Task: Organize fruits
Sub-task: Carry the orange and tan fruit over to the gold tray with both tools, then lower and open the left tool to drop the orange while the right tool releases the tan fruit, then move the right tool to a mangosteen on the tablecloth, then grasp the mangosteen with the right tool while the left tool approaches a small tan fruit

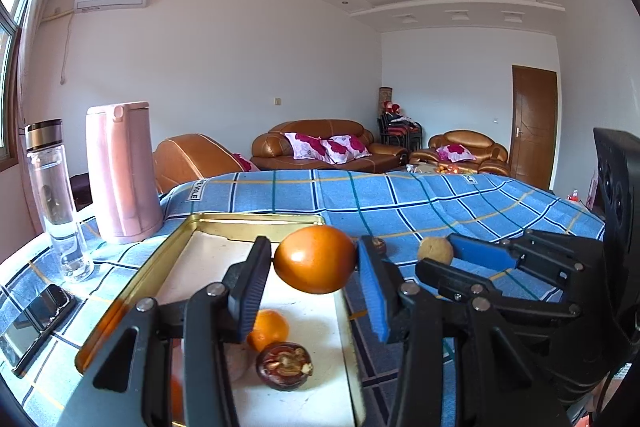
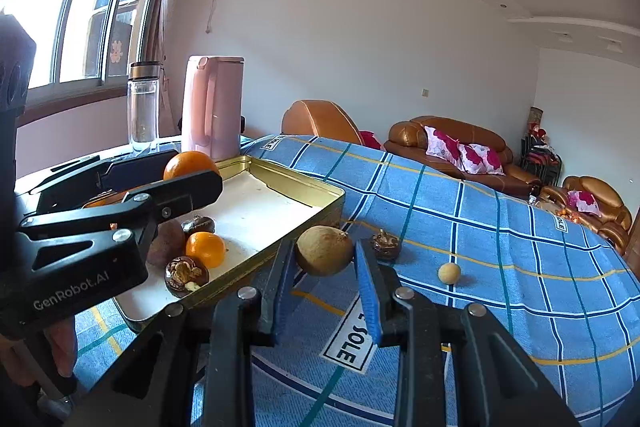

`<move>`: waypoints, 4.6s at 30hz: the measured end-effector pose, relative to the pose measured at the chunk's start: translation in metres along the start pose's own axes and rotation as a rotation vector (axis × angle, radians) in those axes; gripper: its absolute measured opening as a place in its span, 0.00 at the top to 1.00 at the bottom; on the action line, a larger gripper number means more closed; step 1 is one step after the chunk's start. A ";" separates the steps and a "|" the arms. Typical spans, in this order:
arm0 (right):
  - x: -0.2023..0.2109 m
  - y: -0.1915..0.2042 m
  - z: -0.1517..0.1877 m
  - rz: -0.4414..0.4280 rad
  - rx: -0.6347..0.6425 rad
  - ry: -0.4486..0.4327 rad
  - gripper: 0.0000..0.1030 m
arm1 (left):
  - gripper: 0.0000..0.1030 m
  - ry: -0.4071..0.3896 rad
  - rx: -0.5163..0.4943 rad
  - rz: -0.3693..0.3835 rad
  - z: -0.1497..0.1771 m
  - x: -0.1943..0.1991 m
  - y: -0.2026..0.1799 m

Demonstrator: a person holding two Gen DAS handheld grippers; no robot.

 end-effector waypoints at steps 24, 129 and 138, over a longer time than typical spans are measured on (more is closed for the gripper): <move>-0.022 0.056 -0.013 -0.137 0.053 0.033 0.69 | 0.56 0.118 0.065 -0.164 0.021 0.013 0.081; -0.187 -0.088 -0.008 0.073 -0.169 0.475 0.57 | 0.00 0.287 0.068 -0.093 -0.045 -0.116 0.027; -0.112 -0.130 -0.013 0.135 -0.247 0.323 0.57 | 0.00 0.284 0.035 -0.039 -0.061 -0.126 -0.014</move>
Point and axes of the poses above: each gripper's, at about its wrist camera, not at the fingertips, and x roughly against the way its jaws point, y to its left, z to its underside, the point moved 5 cm from there along -x, roughly the way its jaws point, and after that the axes turned 11 degrees about -x, right-handed, at the moved point
